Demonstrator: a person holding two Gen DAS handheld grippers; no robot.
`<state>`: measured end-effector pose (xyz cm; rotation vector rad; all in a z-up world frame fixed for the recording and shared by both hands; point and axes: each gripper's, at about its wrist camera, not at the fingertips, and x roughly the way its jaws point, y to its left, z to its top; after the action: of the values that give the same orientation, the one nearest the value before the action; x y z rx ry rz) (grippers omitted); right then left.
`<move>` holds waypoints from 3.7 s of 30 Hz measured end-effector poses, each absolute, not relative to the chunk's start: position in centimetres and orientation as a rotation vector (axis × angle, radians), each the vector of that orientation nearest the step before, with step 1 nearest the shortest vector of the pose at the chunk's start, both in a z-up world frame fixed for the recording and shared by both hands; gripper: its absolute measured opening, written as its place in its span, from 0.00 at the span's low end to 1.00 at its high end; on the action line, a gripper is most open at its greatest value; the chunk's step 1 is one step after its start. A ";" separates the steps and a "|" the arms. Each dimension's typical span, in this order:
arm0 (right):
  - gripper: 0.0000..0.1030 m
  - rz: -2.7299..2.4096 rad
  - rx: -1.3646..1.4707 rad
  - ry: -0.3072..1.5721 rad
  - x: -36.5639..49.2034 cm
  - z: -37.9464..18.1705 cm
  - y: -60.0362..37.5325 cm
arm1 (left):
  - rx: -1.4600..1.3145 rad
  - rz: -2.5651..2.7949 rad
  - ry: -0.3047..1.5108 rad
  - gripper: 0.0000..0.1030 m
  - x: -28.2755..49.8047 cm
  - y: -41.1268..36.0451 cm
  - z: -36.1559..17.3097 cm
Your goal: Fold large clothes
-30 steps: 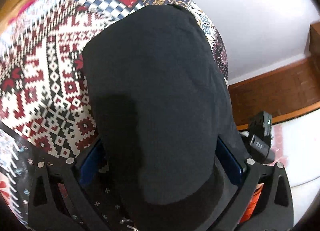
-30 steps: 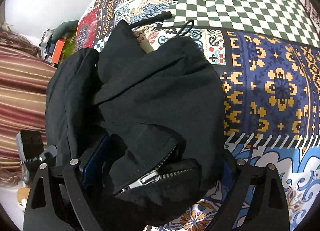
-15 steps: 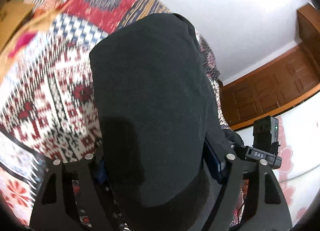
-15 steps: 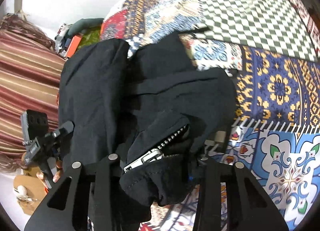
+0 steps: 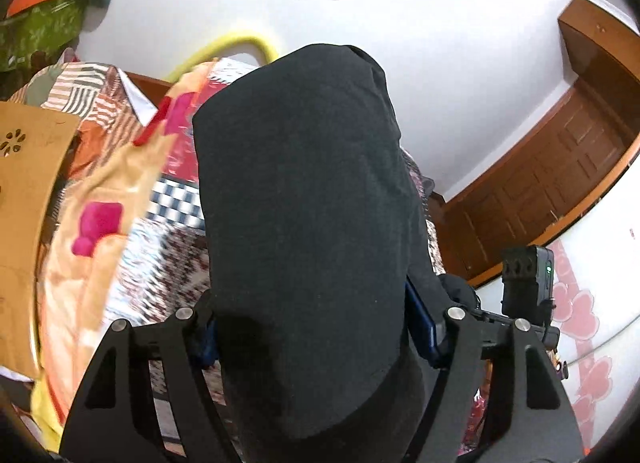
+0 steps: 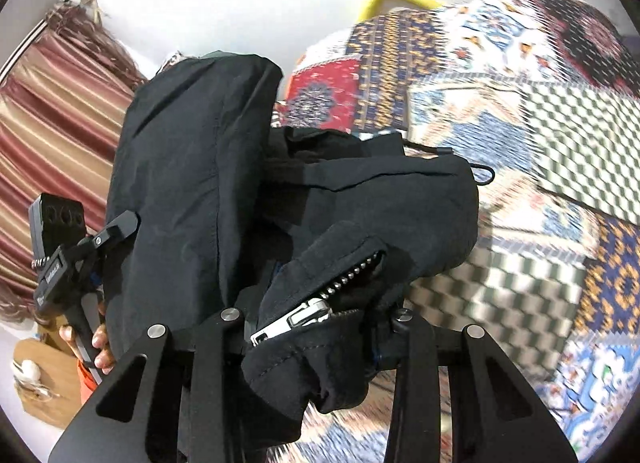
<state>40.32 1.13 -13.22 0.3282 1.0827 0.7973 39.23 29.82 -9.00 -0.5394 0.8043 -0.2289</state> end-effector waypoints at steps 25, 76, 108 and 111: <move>0.41 0.650 -0.003 1.098 42.0 -18.3 11.1 | -0.439 0.011 0.993 0.77 40.8 38.4 -19.8; 0.54 0.739 0.080 0.176 9.5 6.4 -0.6 | -0.008 0.186 0.084 0.81 1.5 16.8 7.3; 0.91 0.574 0.023 0.164 7.0 4.4 -1.3 | 0.025 0.292 0.067 1.00 -2.4 13.0 4.3; 0.91 0.572 0.024 0.170 7.0 4.4 -1.4 | 0.029 0.292 0.072 1.00 -2.3 12.9 4.2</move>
<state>7.02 -1.40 4.36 0.0239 0.1702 0.5722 -2.26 12.88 4.23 0.0295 0.0719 0.2925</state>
